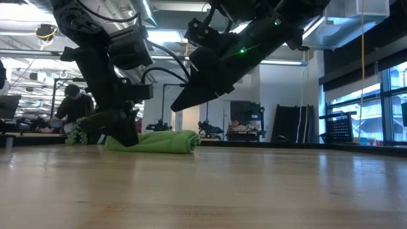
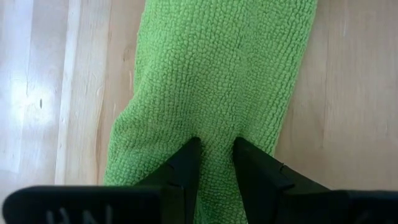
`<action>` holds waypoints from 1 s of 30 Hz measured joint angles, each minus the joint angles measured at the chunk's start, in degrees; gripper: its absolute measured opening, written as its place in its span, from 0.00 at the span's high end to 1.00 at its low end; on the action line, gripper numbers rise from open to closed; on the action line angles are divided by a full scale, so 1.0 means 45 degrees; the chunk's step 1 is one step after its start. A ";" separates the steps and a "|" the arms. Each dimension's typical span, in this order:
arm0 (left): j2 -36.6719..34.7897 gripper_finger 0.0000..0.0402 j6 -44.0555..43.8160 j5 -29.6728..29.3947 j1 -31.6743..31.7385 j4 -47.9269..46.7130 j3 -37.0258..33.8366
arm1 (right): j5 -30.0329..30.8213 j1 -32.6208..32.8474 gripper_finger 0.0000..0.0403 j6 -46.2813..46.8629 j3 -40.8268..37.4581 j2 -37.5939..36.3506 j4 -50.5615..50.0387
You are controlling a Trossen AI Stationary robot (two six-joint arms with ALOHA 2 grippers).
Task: Roll microfiber towels into tight, uniform cylinder then place into a basket
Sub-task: Put the green towel into the blue bin
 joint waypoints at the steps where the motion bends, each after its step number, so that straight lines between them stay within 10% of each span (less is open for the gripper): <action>1: 0.0000 0.77 0.0002 0.0000 0.0000 0.0018 0.0000 | -0.0005 0.0000 0.47 0.0000 0.0000 0.0000 -0.0005; 30: 0.0000 0.77 0.0007 0.0019 0.0000 0.0505 0.0000 | -0.0821 -0.1119 0.41 0.0355 0.0000 0.0205 0.0520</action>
